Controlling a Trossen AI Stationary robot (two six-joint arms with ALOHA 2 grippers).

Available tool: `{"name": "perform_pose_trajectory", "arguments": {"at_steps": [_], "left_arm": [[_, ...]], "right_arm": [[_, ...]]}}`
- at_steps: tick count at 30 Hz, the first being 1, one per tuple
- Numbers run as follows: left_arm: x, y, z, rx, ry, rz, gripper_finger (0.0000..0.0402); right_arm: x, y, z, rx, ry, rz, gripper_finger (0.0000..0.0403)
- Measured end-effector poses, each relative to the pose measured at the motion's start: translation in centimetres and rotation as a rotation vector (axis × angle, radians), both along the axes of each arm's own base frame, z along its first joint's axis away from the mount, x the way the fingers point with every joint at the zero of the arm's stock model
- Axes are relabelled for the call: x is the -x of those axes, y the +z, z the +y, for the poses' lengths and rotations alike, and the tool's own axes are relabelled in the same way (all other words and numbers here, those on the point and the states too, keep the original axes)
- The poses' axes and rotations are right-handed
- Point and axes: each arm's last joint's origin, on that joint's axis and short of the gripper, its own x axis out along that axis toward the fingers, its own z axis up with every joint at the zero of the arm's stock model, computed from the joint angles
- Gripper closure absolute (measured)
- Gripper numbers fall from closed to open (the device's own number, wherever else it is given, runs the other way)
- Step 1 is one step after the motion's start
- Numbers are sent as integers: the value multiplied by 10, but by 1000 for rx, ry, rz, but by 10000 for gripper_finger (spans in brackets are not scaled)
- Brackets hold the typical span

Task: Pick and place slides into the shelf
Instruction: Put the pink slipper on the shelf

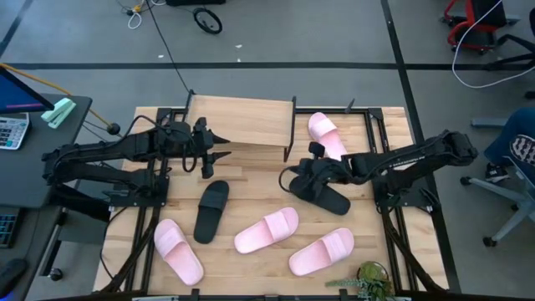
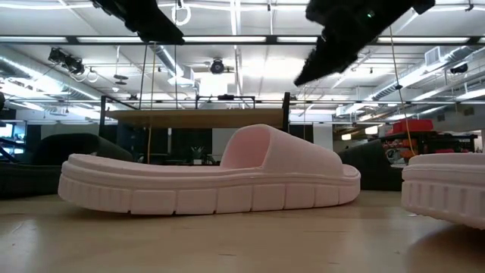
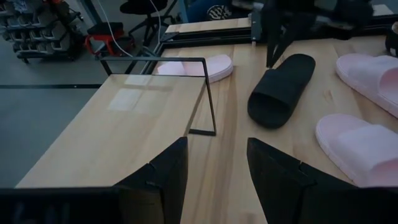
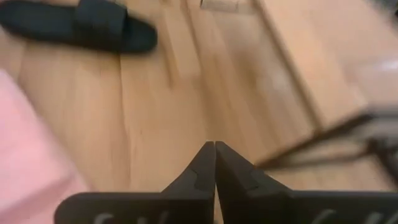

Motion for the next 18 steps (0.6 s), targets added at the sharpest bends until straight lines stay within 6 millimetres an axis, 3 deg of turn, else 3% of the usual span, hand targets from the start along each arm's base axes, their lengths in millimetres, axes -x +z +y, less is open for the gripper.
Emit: {"name": "perform_pose_trajectory", "arguments": {"at_steps": [6, 12, 18], "left_arm": [[0, 0, 0, 58, 27, -17, 230], [1, -1, 0, 38, 15, 3, 230], [2, -6, -8, -53, -125, 89, 230]], "right_arm": [[12, -12, -6, -75, -51, 159, 355], [8, -25, -7, -160, -61, 220, 302], [4, -34, -5, -156, -59, 260, 270]]}}
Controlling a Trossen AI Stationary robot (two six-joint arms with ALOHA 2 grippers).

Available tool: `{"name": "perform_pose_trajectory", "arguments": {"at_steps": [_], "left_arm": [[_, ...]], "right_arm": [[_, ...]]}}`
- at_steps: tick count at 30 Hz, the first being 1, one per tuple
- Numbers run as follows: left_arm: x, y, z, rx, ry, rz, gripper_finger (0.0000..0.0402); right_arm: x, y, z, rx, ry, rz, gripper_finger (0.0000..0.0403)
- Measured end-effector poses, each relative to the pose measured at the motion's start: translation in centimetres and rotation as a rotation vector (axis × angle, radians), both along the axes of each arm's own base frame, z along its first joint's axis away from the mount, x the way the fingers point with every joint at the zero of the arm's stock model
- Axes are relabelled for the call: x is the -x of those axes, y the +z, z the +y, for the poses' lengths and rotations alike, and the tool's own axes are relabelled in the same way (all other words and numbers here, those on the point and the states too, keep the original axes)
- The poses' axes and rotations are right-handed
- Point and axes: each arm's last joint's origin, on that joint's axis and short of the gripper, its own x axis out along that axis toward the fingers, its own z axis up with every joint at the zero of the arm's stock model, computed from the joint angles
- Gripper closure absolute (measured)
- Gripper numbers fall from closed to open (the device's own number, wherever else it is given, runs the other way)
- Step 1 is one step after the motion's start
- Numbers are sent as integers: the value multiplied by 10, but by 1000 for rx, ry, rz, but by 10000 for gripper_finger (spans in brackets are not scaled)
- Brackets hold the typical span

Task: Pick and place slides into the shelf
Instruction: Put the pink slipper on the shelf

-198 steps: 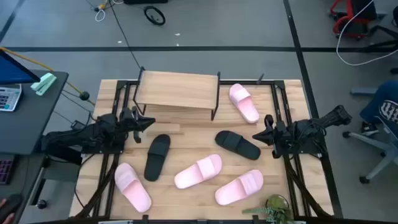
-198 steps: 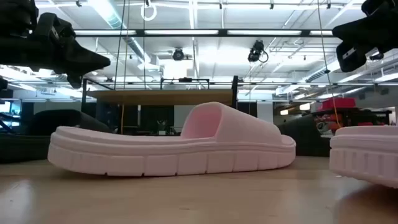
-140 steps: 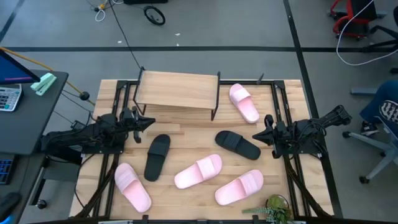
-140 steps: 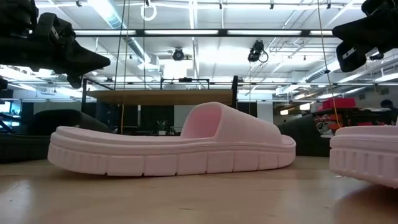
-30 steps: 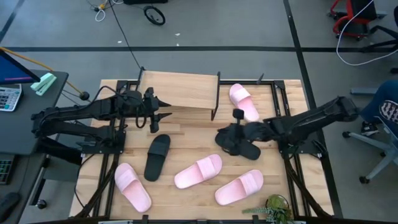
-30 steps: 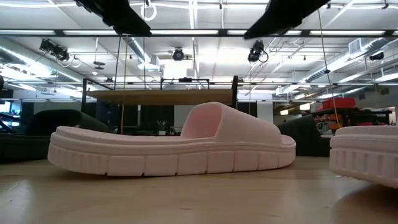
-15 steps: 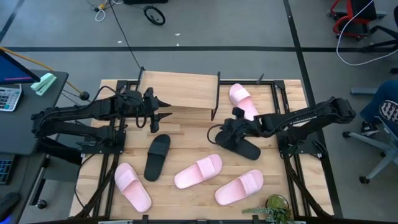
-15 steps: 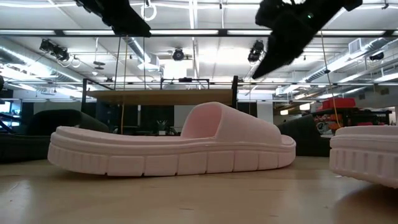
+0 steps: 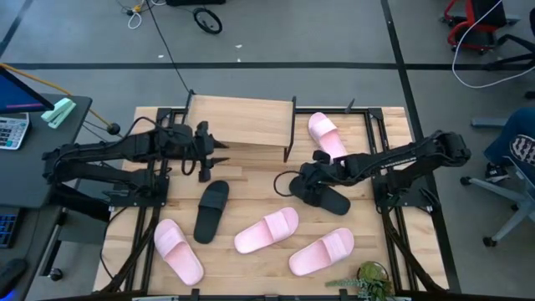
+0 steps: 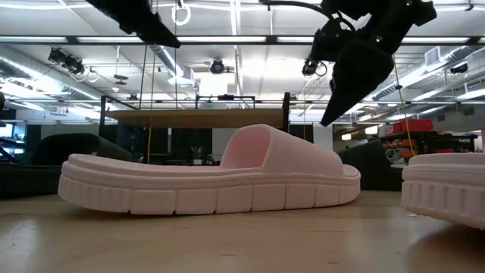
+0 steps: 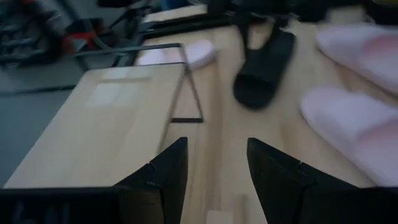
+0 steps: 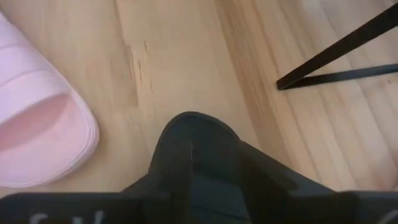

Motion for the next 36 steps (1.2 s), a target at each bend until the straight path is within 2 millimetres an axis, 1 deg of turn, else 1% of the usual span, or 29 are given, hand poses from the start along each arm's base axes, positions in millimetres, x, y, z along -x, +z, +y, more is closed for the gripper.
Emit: {"name": "perform_pose_trajectory", "arguments": {"at_steps": [5, 8, 12, 16, 18, 21, 25, 31, 36], "left_arm": [[-8, -6, -13, 35, -154, 32, 230], [-17, -13, -24, 53, -229, 69, 230], [-31, -29, -37, 57, -289, 146, 230], [-49, -50, -50, 62, -338, 231, 230], [-60, -59, -56, 60, -361, 241, 230], [-75, -72, -66, 40, -402, 238, 230], [-90, -86, -79, -68, -509, 220, 230], [-104, -100, -94, -148, -594, 180, 230], [-113, -108, -98, -203, -629, 138, 230]], "right_arm": [[1, 2, -5, -20, -42, -13, 263], [3, 6, -8, -69, -43, -31, 263], [8, 15, -13, -91, -49, -62, 263], [12, 23, -16, -105, -86, -98, 265], [14, 27, -17, -105, -88, -116, 265], [17, 33, -19, -64, -82, -139, 265], [20, 40, -22, 28, -136, -170, 266], [21, 40, -22, 53, -122, -161, 265], [20, 39, -22, 84, -83, -146, 265]]}}
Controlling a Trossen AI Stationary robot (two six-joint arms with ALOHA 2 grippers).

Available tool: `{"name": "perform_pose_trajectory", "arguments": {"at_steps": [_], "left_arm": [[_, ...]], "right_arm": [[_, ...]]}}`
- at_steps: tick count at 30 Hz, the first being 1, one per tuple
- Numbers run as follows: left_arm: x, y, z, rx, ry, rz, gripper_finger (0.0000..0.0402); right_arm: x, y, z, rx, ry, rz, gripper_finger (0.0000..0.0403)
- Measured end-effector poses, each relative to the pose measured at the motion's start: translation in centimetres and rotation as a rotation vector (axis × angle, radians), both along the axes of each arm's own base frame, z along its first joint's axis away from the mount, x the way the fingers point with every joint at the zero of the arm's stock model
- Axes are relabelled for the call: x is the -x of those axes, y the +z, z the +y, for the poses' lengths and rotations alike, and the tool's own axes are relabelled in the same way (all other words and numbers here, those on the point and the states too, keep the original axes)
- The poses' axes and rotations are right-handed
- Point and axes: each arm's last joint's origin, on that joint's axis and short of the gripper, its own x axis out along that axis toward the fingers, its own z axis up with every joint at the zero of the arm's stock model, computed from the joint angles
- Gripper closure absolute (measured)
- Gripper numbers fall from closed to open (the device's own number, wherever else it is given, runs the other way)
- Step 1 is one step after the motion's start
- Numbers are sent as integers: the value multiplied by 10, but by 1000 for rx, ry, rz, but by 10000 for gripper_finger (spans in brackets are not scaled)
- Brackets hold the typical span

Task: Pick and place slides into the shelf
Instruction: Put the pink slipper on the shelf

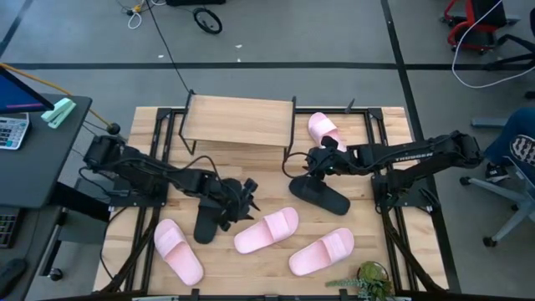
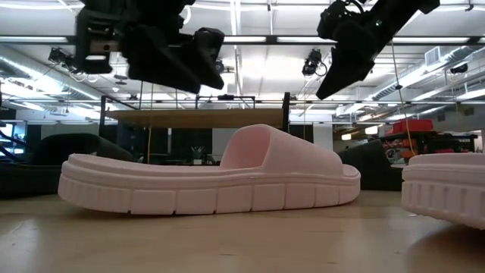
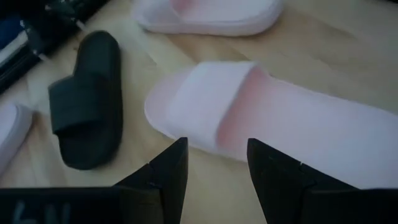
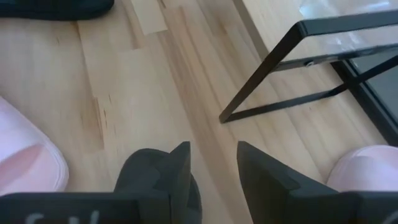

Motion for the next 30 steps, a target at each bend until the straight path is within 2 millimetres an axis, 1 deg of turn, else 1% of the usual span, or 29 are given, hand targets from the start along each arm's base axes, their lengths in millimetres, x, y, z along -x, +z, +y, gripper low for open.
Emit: {"name": "perform_pose_trajectory", "arguments": {"at_steps": [9, 14, 21, 25, 30], "left_arm": [[-15, -16, -3, 35, 20, -30, 230], [-21, -32, -5, 72, 50, -3, 230], [-31, -54, -6, 73, 52, -1, 230], [-33, -57, -7, 77, 53, -13, 230], [-36, -53, -5, 111, 74, -55, 230]], "right_arm": [[0, 1, 0, 2, 2, -9, 268], [-1, 1, 0, -7, -7, -18, 268], [-1, 1, 0, -16, -17, -25, 268], [-1, 2, 0, -16, -17, -29, 268], [-1, 2, 0, -17, -18, -32, 269]]}}
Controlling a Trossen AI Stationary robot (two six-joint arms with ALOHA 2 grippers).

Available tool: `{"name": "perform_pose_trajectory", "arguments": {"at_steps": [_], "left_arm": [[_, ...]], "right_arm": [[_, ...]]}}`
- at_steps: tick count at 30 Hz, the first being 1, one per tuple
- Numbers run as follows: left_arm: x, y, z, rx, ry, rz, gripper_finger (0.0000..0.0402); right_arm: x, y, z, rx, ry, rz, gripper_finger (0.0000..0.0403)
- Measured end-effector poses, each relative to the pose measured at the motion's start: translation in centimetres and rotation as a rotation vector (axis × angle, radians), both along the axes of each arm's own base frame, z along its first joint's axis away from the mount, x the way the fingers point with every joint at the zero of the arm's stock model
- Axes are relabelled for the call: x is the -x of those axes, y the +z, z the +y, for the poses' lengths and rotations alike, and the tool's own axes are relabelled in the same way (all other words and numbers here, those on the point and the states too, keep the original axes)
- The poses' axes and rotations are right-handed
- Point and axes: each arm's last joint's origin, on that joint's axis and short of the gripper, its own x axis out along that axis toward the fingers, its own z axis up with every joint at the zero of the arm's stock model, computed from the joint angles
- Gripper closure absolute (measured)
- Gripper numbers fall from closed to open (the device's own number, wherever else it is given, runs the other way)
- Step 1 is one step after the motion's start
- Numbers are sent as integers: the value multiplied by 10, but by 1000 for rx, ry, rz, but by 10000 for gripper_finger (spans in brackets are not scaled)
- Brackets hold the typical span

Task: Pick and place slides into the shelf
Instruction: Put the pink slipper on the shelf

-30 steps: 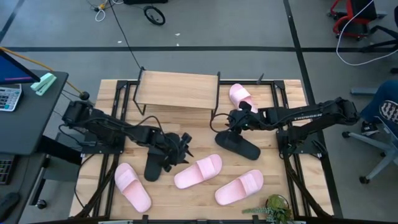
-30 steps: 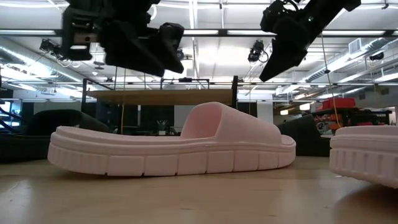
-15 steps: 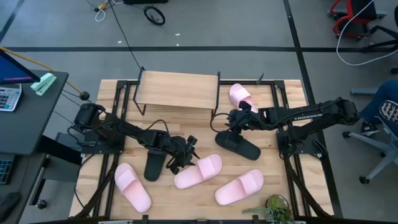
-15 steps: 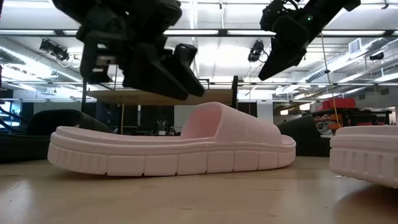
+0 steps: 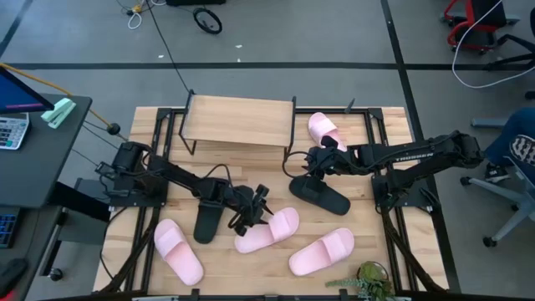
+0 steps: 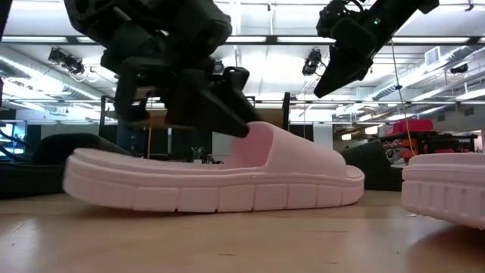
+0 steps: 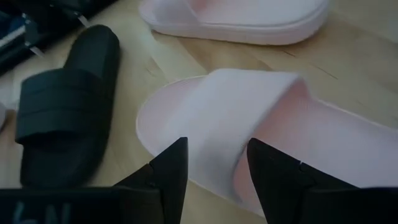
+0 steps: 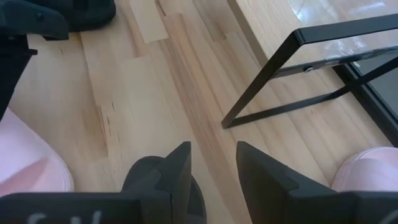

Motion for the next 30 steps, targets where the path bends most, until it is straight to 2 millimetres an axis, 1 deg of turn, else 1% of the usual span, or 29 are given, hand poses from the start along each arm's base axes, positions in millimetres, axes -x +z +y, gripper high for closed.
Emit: {"name": "perform_pose_trajectory", "arguments": {"at_steps": [4, 9, 15, 19, 25, 30], "left_arm": [[-2, 1, 5, -6, 9, -17, 230], [-4, -4, 12, -6, 33, 4, 230], [-7, -20, 16, -17, 41, 31, 230], [-12, -29, 15, -7, 48, 1, 230], [-14, -32, 15, 0, 55, -18, 230], [-16, -28, 15, 19, 76, -54, 232]], "right_arm": [[0, 0, 0, 0, 0, -1, 270], [0, 0, 0, 0, 0, 0, 270], [0, 0, 0, 1, 2, 0, 270], [0, 0, 0, 1, 2, 1, 270], [0, 0, 0, 2, 3, 1, 270], [0, 0, 0, 7, 8, 3, 270]]}}
